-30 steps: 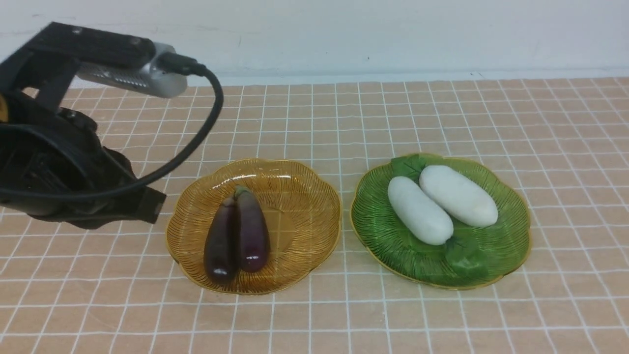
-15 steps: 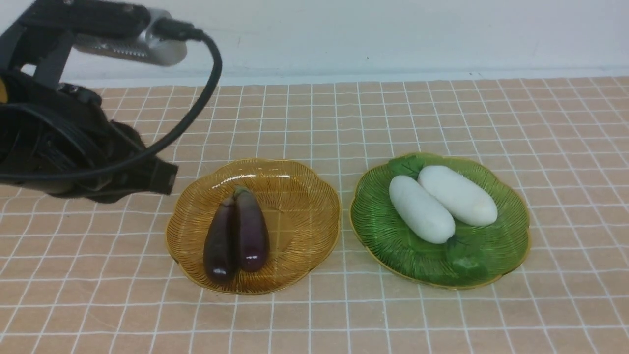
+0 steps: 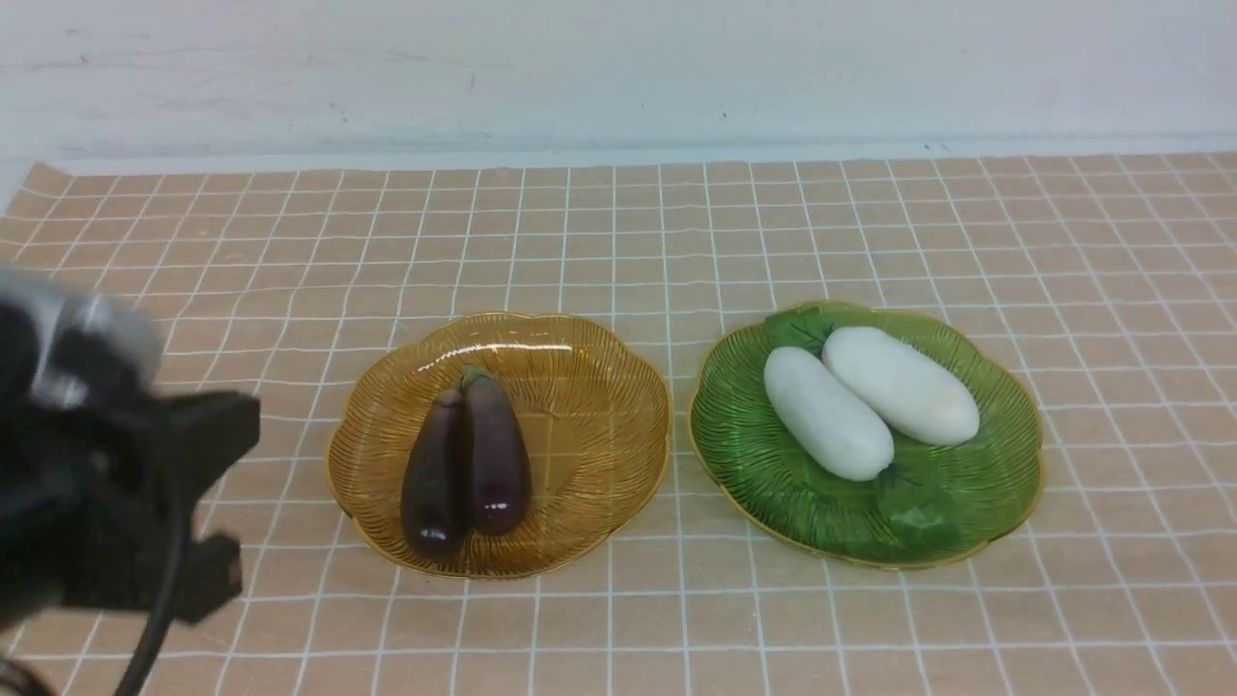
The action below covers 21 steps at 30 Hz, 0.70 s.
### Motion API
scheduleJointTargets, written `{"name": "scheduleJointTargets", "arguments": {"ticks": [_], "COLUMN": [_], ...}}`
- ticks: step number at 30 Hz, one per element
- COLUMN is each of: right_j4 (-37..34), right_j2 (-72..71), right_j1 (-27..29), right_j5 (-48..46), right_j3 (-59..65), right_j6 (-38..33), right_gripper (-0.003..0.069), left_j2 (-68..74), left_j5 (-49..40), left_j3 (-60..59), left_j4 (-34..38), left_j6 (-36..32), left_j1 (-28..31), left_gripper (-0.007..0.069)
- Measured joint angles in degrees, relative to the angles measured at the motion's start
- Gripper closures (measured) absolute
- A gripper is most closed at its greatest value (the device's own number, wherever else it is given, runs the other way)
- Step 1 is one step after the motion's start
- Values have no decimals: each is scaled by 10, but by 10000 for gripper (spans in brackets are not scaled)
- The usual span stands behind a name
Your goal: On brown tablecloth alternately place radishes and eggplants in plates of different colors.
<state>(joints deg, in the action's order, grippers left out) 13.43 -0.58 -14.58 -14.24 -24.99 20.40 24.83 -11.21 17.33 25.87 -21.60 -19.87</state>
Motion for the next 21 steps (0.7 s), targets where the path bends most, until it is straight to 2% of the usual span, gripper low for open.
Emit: {"name": "scheduleJointTargets", "arguments": {"ticks": [5,9,11,14,21], "right_j4": [0,0,0,0,0], "right_j2": [0,0,0,0,0], "right_j1": [0,0,0,0,0], "right_j5": [0,0,0,0,0], "right_j3": [0,0,0,0,0], "right_j6": [1,1,1,1,1], "right_gripper": [674,674,674,674,674], "left_j2": [-4,-26,-51,-90,-186], "left_j5": [1,1,1,1,-11], "left_j3": [-12,-36,-60,-86,-145], "left_j4": [-68,-147,-195,-236,-272], "left_j6": [17,96,164,216,242], "left_j1": [2,22,44,83,168], "left_gripper": [628,628,628,628,628]}}
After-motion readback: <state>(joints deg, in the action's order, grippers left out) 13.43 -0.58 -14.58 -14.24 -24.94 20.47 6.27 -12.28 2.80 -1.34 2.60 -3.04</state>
